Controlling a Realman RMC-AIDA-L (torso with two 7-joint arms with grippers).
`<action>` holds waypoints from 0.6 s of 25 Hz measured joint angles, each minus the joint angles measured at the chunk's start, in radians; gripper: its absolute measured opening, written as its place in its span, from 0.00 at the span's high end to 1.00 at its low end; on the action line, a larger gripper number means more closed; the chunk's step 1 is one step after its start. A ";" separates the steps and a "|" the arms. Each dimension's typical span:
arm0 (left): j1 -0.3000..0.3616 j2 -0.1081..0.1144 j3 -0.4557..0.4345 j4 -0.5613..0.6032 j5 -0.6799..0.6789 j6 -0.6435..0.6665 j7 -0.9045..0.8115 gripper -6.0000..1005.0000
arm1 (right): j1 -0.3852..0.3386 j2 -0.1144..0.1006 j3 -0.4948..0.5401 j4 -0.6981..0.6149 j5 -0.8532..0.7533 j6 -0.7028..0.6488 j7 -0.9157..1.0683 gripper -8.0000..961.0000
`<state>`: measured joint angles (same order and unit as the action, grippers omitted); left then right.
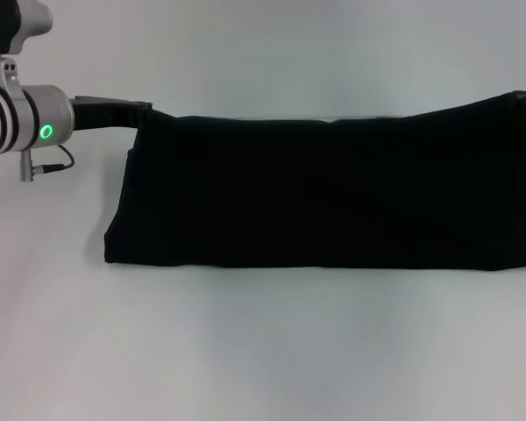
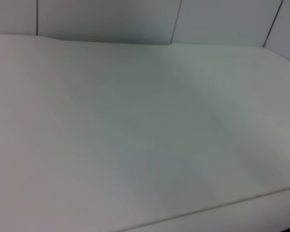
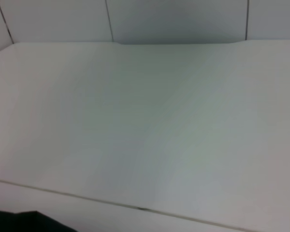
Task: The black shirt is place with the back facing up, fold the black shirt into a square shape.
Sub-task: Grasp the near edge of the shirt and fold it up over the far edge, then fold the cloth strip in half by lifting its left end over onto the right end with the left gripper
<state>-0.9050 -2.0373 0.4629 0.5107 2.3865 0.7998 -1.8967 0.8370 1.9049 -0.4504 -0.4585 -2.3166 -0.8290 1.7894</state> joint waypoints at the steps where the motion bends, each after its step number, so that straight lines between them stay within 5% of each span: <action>1: -0.002 -0.004 0.000 0.000 0.000 -0.011 0.000 0.93 | 0.001 0.000 -0.003 0.002 0.000 0.003 0.000 0.92; 7: -0.010 -0.024 0.000 0.000 -0.001 -0.114 -0.009 0.77 | 0.001 0.013 -0.018 -0.012 0.000 0.010 -0.009 0.91; 12: 0.004 -0.032 -0.006 0.022 -0.005 -0.169 -0.033 0.64 | -0.011 0.022 -0.014 -0.054 0.002 -0.004 0.006 0.70; 15: 0.040 -0.023 0.004 0.071 -0.008 -0.044 -0.113 0.57 | -0.022 0.014 -0.007 -0.058 0.005 -0.100 0.035 0.57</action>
<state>-0.8655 -2.0605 0.4667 0.5819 2.3789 0.7554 -2.0100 0.8153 1.9185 -0.4576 -0.5164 -2.3113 -0.9286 1.8242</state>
